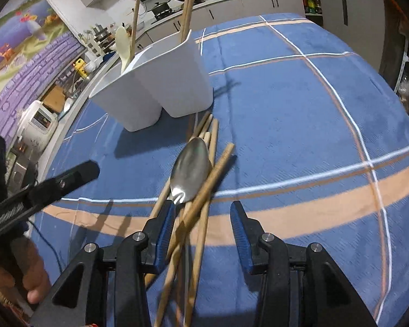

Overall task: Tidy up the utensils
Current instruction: 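Move the left tool to the metal spoon while the right approaches the chopsticks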

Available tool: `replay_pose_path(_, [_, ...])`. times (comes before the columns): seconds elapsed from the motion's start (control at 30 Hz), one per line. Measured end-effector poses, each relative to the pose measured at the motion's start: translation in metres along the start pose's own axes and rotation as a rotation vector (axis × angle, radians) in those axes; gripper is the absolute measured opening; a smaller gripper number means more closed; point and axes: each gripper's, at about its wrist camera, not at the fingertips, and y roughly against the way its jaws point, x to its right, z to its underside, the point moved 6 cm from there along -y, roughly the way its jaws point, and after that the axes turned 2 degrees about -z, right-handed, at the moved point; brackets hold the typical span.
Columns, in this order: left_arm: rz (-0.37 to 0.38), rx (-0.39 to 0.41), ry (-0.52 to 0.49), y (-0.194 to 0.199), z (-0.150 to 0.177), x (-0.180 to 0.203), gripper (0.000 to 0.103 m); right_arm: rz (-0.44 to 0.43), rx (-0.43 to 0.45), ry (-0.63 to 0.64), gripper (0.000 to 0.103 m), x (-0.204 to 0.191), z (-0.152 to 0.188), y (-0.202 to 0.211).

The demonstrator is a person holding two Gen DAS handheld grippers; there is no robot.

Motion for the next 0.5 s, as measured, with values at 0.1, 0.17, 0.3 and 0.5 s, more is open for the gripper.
replay_pose_path(0.1, [-0.011,0.006,0.021,0.001,-0.002,-0.005,0.037,0.006,-0.006,0.003,0.032,-0.004,-0.006,-0.012])
replay_pose_path(0.17, [-0.026,0.022,0.053,0.007,-0.004,-0.013,0.037,-0.041,-0.030,0.008,0.021,-0.017,-0.007,-0.018])
replay_pose_path(0.3, [-0.065,0.035,0.101,0.015,-0.005,-0.035,0.037,-0.195,-0.087,0.021,0.013,-0.041,0.002,-0.028])
replay_pose_path(0.5, [-0.069,0.009,0.110,0.009,-0.003,-0.045,0.037,-0.002,-0.040,0.044,0.009,-0.011,0.003,-0.008])
